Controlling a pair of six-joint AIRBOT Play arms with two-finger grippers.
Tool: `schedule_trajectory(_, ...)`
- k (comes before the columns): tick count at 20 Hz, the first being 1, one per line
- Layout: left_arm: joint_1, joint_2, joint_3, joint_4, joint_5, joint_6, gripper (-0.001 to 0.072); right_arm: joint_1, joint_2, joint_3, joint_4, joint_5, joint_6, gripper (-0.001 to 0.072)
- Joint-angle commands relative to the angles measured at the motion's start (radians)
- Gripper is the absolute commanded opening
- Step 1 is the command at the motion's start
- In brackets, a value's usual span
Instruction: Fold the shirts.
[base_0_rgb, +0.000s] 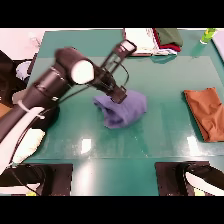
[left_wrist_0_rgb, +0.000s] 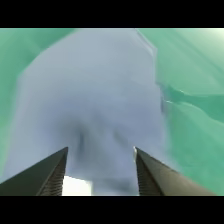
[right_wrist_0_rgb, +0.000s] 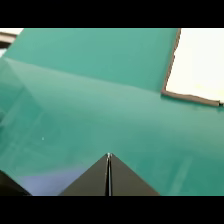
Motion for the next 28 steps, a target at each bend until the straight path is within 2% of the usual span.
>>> schedule_trajectory(1, 0.043, -0.039, -0.022, -0.032, 0.034, -0.026, 0.05, 0.0, 0.001, -0.029, -0.001, 0.038, 0.001, 0.0022)
schedule_trajectory(4, 0.229, -0.032, -0.028, -0.032, -0.04, -0.046, 0.05, 0.0, 0.001, -0.066, -0.001, 0.04, 0.001, 0.0022)
schedule_trajectory(7, 0.351, -0.039, -0.098, -0.075, -0.025, -0.071, 0.05, 0.0, 0.001, -0.11, 0.0, 0.036, 0.001, 0.0021)
schedule_trajectory(12, 0.371, -0.119, -0.267, -0.222, 0.083, -0.05, 0.0501, 0.0, 0.001, -0.202, 0.0, 0.036, 0.001, 0.0022)
schedule_trajectory(16, 0.371, -0.239, -0.273, -0.295, 0.091, -0.051, 0.05, 0.0, 0.001, -0.279, 0.0, 0.02, 0.002, 0.0022)
schedule_trajectory(19, 0.371, -0.25, -0.267, -0.319, 0.123, -0.05, 0.0497, 0.0, 0.001, -0.335, 0.0, 0.002, 0.004, 0.0022)
schedule_trajectory(20, 0.371, -0.25, -0.264, -0.309, 0.125, -0.047, 0.0476, 0.0, 0.001, -0.353, -0.001, -0.002, 0.004, 0.0021)
schedule_trajectory(21, 0.371, -0.25, -0.262, -0.303, 0.122, -0.033, 0.0243, 0.0, 0.001, -0.373, -0.002, -0.002, 0.004, 0.0022)
schedule_trajectory(22, 0.371, -0.25, -0.26, -0.303, 0.122, -0.007, 0.004, -0.004, 0.001, -0.393, -0.002, -0.001, 0.004, 0.0022)
schedule_trajectory(27, 0.371, -0.237, -0.19, -0.195, 0.064, 0.009, 0.0034, -0.123, 0.001, -0.613, 0.001, 0.055, 0.019, 0.0024)
schedule_trajectory(28, 0.371, -0.237, -0.172, -0.186, 0.051, 0.009, 0.0034, -0.149, 0.0, -0.685, 0.002, 0.046, 0.019, 0.0062)
